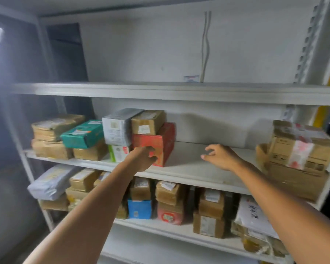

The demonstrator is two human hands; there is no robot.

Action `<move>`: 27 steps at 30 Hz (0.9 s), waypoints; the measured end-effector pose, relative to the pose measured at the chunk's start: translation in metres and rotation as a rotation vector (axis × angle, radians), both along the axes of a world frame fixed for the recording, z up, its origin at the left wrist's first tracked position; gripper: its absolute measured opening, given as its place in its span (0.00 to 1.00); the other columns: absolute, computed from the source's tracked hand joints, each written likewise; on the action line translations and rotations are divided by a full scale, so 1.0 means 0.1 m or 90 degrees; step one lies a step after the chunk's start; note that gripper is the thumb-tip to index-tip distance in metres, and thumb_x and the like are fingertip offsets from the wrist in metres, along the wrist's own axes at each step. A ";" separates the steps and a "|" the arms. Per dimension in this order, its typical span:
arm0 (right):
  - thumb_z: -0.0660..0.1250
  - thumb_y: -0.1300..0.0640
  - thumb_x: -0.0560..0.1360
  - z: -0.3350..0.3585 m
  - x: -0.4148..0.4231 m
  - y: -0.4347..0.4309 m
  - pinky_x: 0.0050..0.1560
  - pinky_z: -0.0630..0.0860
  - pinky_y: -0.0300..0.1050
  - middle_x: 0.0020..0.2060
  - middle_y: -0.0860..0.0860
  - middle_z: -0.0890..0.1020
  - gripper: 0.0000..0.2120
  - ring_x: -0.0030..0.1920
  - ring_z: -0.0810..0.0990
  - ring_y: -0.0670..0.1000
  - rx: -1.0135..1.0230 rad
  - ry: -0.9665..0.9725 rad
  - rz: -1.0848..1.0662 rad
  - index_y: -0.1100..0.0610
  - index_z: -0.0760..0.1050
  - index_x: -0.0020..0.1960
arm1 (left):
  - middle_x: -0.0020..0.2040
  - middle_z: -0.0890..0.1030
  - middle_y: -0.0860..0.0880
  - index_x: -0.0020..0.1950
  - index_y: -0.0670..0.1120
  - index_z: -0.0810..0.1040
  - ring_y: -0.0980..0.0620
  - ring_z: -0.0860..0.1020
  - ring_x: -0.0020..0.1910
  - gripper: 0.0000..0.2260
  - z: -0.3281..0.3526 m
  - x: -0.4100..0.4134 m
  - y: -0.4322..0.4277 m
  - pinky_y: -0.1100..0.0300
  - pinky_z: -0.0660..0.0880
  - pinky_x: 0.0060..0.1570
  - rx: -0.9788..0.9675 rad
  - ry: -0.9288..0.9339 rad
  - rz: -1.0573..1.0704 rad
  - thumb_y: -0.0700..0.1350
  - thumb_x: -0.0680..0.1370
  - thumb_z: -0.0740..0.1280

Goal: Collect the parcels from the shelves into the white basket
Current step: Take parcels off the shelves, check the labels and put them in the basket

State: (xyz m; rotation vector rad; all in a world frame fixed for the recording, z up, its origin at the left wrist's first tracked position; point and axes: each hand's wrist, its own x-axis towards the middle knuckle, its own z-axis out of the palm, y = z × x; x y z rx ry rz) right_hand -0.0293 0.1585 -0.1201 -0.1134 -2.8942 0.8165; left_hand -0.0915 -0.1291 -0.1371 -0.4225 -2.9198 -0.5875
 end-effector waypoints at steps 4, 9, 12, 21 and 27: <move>0.69 0.44 0.74 0.01 -0.59 -0.52 0.55 0.72 0.41 0.60 0.55 0.80 0.24 0.57 0.80 0.54 -0.058 0.031 0.026 0.54 0.74 0.66 | 0.61 0.78 0.44 0.66 0.49 0.73 0.42 0.77 0.57 0.16 0.06 -0.41 -0.41 0.49 0.75 0.57 0.006 0.002 0.028 0.50 0.79 0.62; 0.68 0.46 0.75 0.05 -1.19 -1.01 0.52 0.70 0.40 0.57 0.54 0.82 0.21 0.56 0.80 0.54 -0.127 0.095 0.030 0.55 0.76 0.64 | 0.59 0.79 0.44 0.70 0.48 0.68 0.43 0.77 0.52 0.18 0.10 -0.87 -0.56 0.51 0.76 0.51 0.108 0.043 0.063 0.47 0.80 0.59; 0.67 0.44 0.75 0.10 -1.46 -1.20 0.55 0.73 0.43 0.57 0.53 0.82 0.21 0.56 0.80 0.54 -0.166 0.136 0.013 0.54 0.76 0.64 | 0.57 0.80 0.45 0.70 0.48 0.67 0.45 0.78 0.51 0.19 0.10 -1.07 -0.56 0.52 0.75 0.48 0.171 0.071 0.076 0.47 0.79 0.60; 0.63 0.40 0.75 0.25 -2.15 -1.60 0.61 0.74 0.49 0.59 0.52 0.79 0.26 0.60 0.77 0.53 -0.368 0.128 -0.001 0.56 0.75 0.65 | 0.56 0.80 0.45 0.66 0.47 0.68 0.44 0.80 0.52 0.16 0.15 -1.41 -0.41 0.46 0.79 0.52 0.336 0.054 0.098 0.52 0.80 0.60; 0.63 0.47 0.73 0.22 -2.29 -1.63 0.41 0.72 0.47 0.39 0.56 0.81 0.11 0.44 0.81 0.56 -0.479 0.116 -0.008 0.55 0.75 0.41 | 0.58 0.81 0.47 0.68 0.48 0.70 0.49 0.80 0.52 0.18 0.20 -1.45 -0.44 0.50 0.80 0.51 0.387 0.037 0.063 0.53 0.80 0.62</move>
